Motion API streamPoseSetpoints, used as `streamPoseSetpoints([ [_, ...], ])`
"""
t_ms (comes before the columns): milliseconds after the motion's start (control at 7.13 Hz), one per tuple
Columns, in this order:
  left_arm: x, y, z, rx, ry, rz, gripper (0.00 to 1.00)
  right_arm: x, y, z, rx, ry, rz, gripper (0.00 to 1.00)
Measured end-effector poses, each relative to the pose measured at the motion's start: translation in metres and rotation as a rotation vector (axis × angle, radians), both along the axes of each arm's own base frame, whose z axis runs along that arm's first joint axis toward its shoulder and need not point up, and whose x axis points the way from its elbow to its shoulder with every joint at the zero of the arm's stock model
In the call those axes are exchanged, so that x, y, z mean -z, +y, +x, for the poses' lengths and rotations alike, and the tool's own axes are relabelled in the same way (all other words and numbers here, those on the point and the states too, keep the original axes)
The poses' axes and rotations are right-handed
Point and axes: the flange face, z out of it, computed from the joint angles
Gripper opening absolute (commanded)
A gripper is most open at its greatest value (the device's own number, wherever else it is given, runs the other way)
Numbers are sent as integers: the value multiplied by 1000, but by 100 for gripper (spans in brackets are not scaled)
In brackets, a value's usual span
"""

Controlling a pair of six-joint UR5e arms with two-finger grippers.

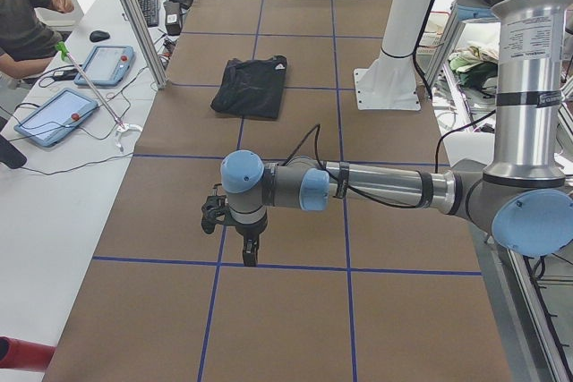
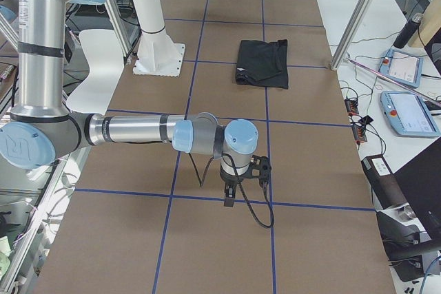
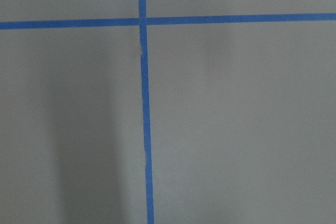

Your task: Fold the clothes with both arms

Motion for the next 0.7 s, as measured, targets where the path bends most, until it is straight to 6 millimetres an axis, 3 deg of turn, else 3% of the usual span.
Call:
streamPoseSetpoints([
  [701, 3, -3, 1, -2, 0, 6, 100, 0, 0, 0, -11, 1, -9, 100],
])
